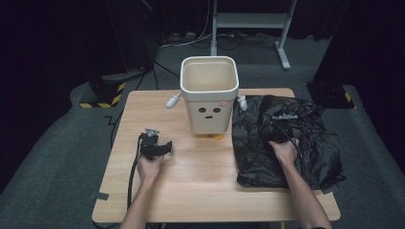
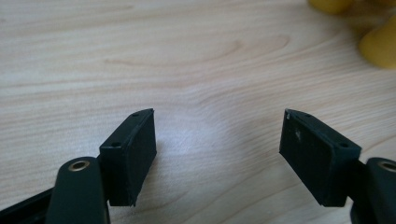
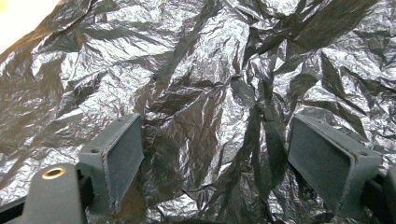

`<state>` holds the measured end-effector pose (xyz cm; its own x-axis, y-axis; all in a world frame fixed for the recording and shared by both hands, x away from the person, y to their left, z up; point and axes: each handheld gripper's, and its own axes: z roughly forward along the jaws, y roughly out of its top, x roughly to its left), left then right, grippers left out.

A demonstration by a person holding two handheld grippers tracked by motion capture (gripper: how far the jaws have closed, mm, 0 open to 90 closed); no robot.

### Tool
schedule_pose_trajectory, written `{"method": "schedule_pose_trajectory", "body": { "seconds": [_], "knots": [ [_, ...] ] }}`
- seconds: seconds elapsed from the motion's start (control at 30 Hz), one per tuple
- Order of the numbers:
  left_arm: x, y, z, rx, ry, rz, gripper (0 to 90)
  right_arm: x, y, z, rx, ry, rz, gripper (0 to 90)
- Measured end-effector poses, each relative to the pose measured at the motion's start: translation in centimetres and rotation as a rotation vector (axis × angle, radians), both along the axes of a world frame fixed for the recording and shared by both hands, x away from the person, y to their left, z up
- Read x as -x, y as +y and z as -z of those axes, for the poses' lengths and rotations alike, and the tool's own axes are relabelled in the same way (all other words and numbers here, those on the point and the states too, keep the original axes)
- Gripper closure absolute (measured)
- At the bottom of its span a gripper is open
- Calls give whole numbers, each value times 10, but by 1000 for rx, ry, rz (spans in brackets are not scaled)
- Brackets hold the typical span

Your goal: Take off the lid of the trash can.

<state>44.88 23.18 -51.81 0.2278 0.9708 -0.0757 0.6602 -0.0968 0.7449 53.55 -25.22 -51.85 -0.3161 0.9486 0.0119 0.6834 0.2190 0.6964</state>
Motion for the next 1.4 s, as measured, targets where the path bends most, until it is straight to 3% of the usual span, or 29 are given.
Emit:
{"method": "schedule_pose_trajectory", "body": {
  "seconds": [0.23,0.3,0.33,0.43,0.47,0.6,0.77,0.87,1.0,1.17,1.4],
  "knots": [
    [1,2,-41,30,-68,16,270,2,1,3,14,-28,4,168],
    [1,3,-45,34,-73,20,266,3,0,4,12,-38,4,163],
    [1,4,-57,47,-86,26,266,3,0,6,9,-55,4,162],
    [1,4,-75,46,-99,39,266,3,0,6,9,-55,4,162],
    [1,4,-75,46,-99,39,266,3,0,6,9,-55,4,162],
    [0,5,-103,63,-125,57,267,4,0,6,11,-61,3,175],
    [-1,8,-123,68,-142,61,268,5,1,6,11,-63,5,195],
    [0,11,-141,92,-166,63,269,5,2,5,7,-68,5,224],
    [1,10,-162,80,-201,72,279,5,2,5,7,-67,7,223],
    [-2,8,-181,86,-213,94,279,5,2,5,6,-68,5,225],
    [-8,1,-197,123,-218,116,278,5,2,5,5,-67,6,225]
  ]
}}
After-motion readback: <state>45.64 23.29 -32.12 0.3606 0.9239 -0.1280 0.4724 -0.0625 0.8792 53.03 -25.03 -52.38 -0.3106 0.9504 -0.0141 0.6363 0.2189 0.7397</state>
